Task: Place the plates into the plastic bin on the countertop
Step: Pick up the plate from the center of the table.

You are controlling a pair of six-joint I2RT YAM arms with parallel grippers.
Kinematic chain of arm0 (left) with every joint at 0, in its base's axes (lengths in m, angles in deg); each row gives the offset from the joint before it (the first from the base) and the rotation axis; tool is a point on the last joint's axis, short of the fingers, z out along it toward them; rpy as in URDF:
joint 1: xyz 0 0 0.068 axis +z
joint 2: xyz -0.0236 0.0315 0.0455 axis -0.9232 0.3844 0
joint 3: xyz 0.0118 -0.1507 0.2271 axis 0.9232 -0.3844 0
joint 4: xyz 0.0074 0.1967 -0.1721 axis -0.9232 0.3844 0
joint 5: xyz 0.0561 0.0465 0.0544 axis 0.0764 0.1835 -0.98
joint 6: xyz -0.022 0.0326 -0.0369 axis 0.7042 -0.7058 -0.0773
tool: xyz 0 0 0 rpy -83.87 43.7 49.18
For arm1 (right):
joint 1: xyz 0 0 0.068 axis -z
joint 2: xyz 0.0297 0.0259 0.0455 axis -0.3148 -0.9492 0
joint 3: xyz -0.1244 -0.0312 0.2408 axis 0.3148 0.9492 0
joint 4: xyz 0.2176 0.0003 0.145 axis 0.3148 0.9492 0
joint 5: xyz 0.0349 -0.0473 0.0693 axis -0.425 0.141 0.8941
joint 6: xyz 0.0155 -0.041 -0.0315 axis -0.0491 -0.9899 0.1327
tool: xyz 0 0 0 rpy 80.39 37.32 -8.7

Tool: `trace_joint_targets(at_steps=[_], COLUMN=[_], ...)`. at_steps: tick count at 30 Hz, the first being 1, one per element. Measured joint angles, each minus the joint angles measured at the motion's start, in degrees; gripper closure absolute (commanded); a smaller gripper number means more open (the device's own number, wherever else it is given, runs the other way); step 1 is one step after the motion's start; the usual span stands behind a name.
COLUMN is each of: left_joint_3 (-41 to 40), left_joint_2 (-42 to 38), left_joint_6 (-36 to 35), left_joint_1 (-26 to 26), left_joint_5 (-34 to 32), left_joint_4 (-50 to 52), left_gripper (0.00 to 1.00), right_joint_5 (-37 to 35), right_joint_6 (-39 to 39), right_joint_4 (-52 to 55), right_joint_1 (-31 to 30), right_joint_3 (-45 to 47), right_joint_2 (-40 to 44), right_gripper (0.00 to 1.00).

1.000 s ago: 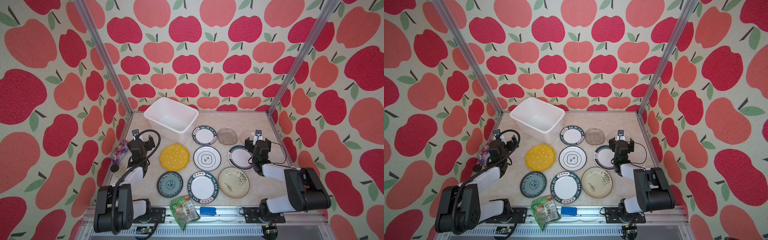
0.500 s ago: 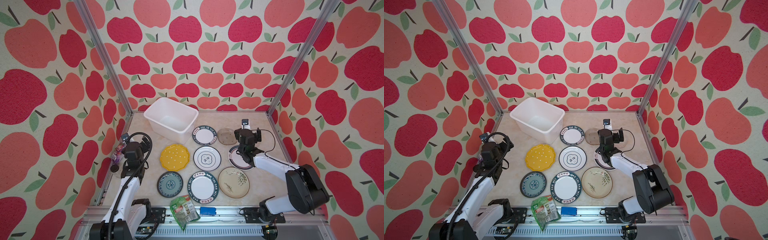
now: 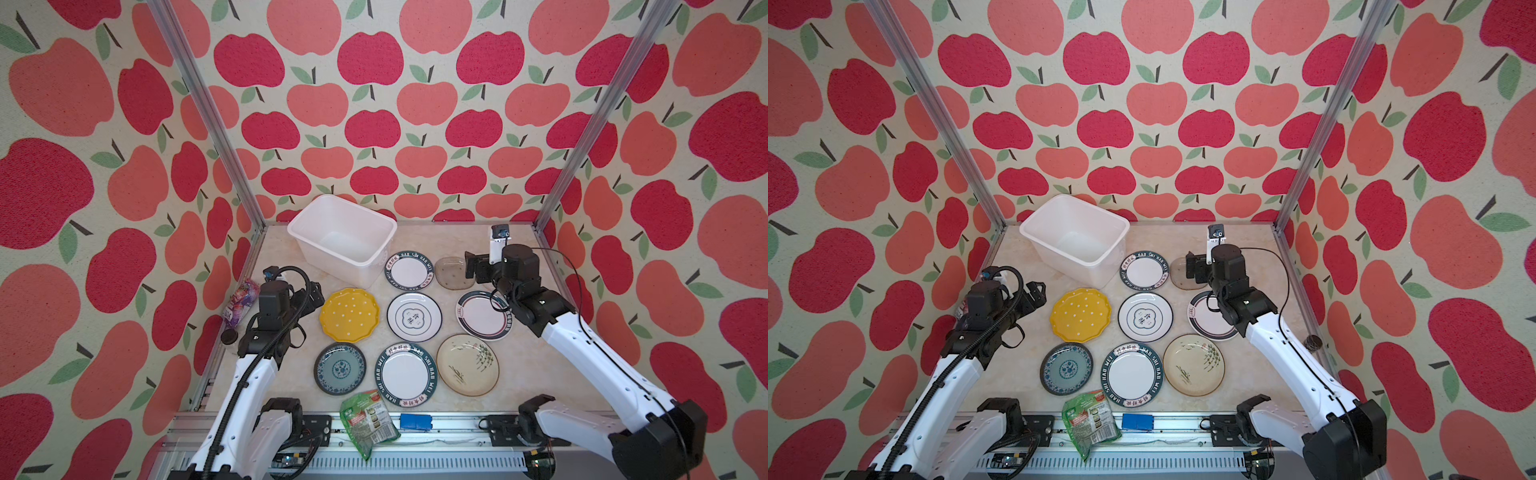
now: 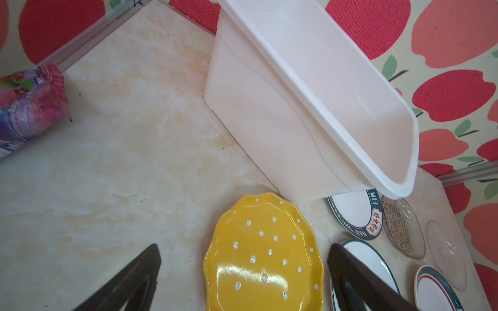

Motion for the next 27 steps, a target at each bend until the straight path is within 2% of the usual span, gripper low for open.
trace_joint_targets(at_steps=[2,7,10,13,16,21,24,27], left_joint_3=[0.1,0.4,0.4,0.4,0.4,0.9,1.7,2.2], left_joint_2=[-0.1,1.3,3.3,6.8,13.0,24.5,29.1,31.9], left_joint_6=[0.2,1.4,1.6,2.4,2.9,3.5,3.9,4.3], left_joint_1=[-1.2,-5.7,-7.6,-7.4,-6.6,-4.7,-3.0,-0.8], left_joint_5=[0.9,0.9,-0.4,-2.1,-3.5,-3.8,-3.4,-1.7], left_joint_4=[3.0,8.8,10.7,10.5,8.9,5.3,3.1,-0.1], left_gripper=[0.06,0.08,0.09,0.18,0.33,0.49,0.55,0.57], right_joint_5=[4.7,17.2,21.7,25.5,27.8,30.1,30.8,31.5], right_joint_6=[2.4,8.2,10.3,12.3,14.2,16.2,16.7,17.1], right_joint_4=[3.6,8.5,10.1,10.0,9.3,7.8,7.7,7.5], right_joint_1=[-0.5,-2.5,-4.7,-6.2,-7.1,-7.8,-7.8,-7.8], right_joint_3=[-1.5,-2.2,-3.1,-4.2,-5.0,-6.1,-7.3,-8.8], right_joint_2=[-0.9,-4.2,-7.0,-10.1,-12.6,-16.3,-18.4,-20.0], right_gripper=[0.11,0.15,0.17,0.20,0.22,0.22,0.21,0.21])
